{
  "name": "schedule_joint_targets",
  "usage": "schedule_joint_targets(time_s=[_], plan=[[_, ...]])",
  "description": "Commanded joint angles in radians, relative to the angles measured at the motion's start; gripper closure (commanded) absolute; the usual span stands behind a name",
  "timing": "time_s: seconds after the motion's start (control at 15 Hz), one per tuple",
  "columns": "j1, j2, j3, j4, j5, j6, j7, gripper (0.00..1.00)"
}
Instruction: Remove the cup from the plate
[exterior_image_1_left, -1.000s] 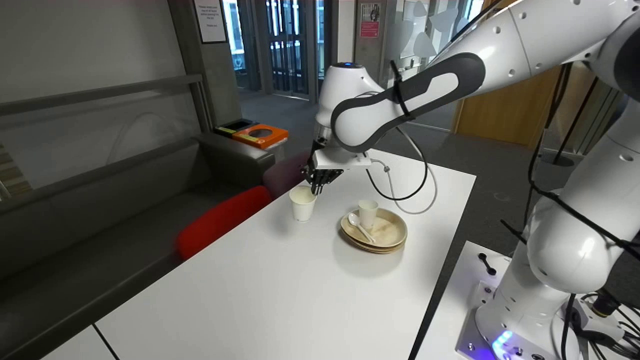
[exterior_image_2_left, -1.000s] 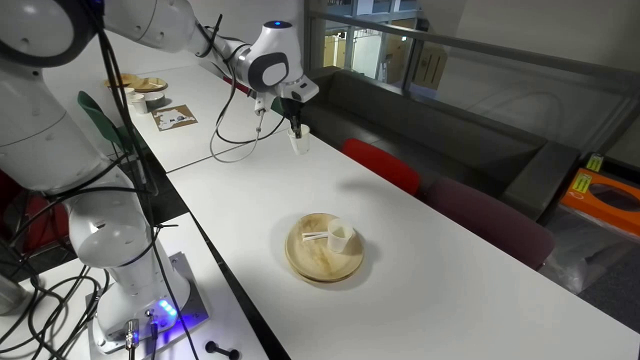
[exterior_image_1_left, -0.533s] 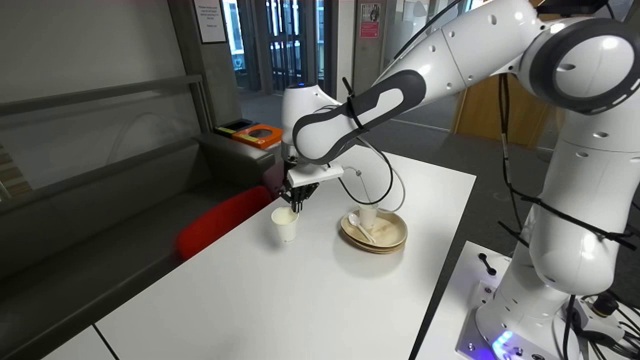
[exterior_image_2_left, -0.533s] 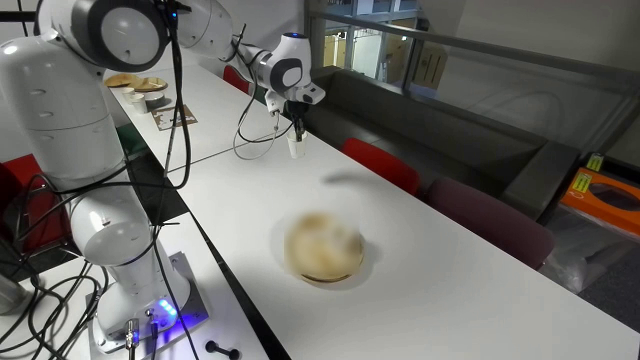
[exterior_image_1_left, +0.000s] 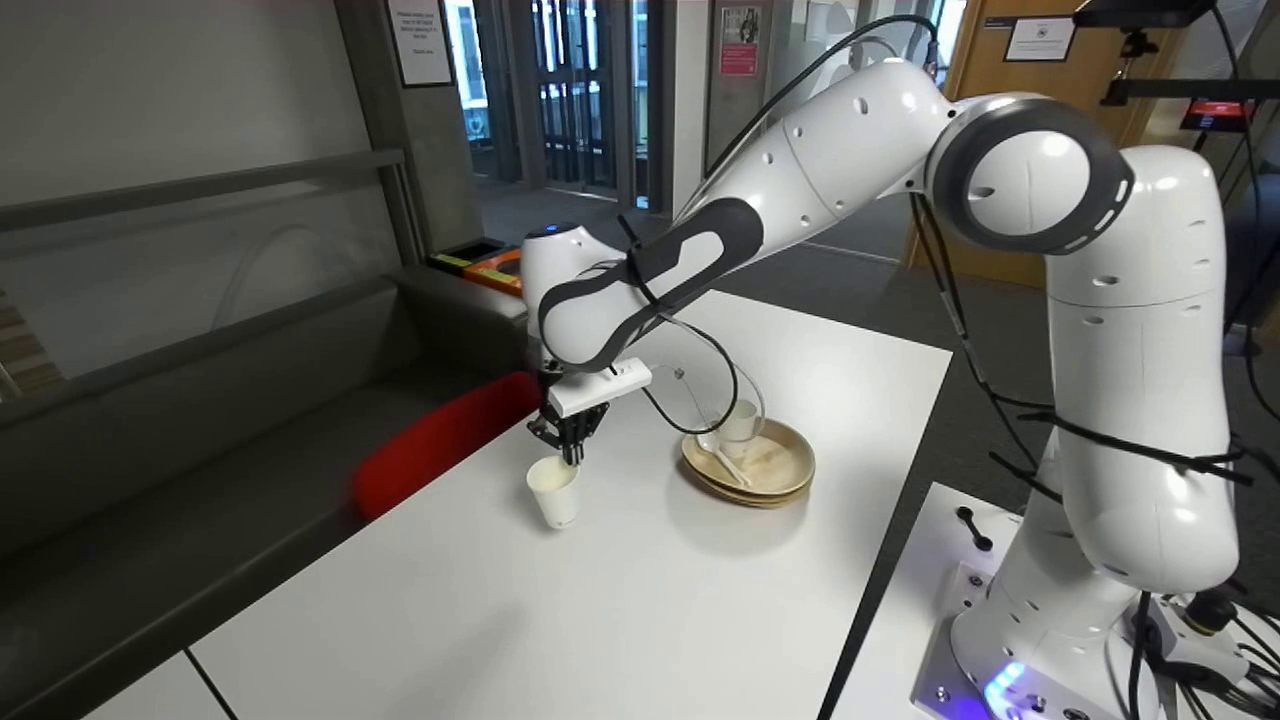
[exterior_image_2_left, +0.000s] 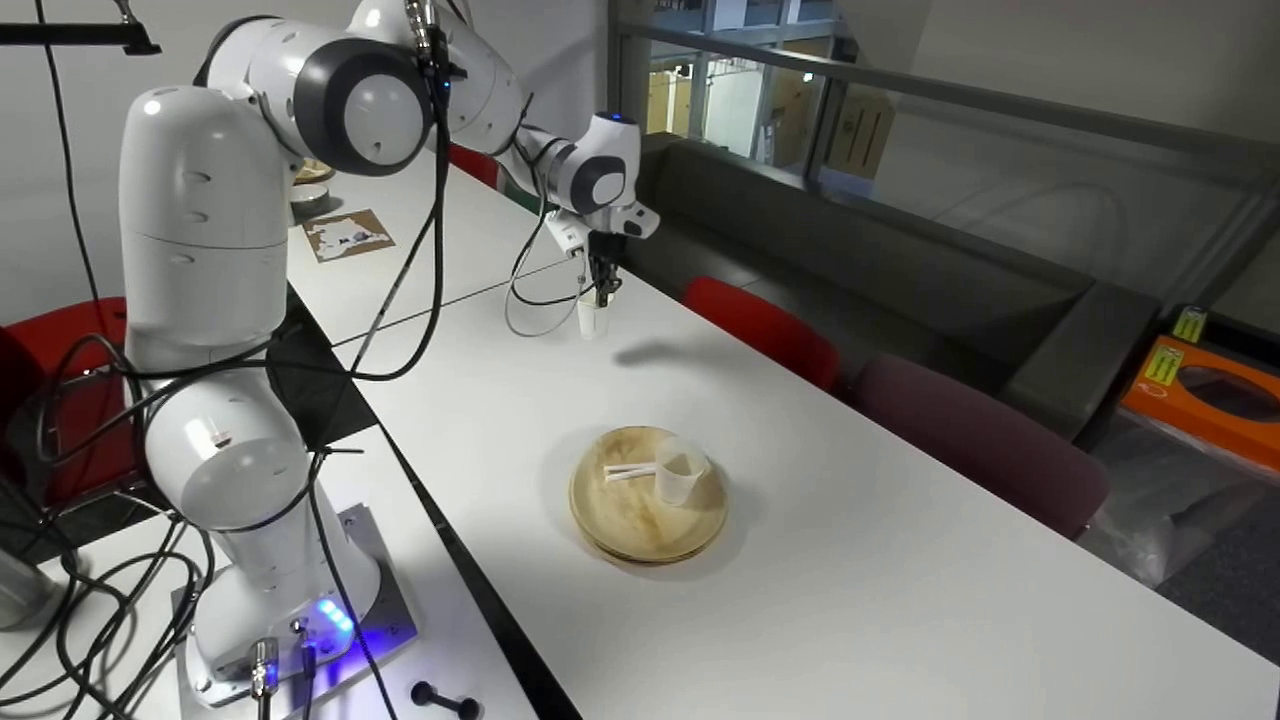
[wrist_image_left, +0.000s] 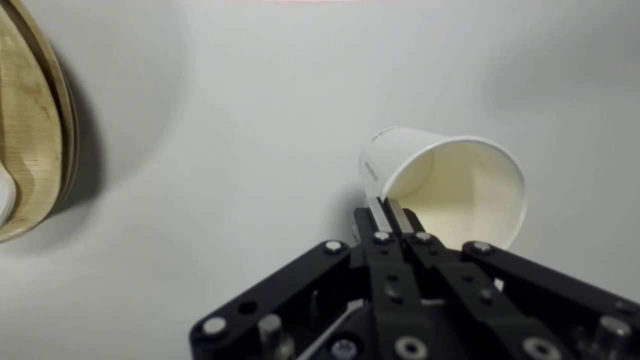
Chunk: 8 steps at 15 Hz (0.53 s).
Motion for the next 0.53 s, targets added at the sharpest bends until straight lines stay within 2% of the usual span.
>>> schedule_joint_targets(time_s=[0.0, 0.47], plan=[[0.051, 0.061, -0.041, 0.058, -0.036, -0.019, -0.032, 0.99], [0.104, 0.114, -0.044, 0.058, -0.057, 0.015, -0.093, 0.99]])
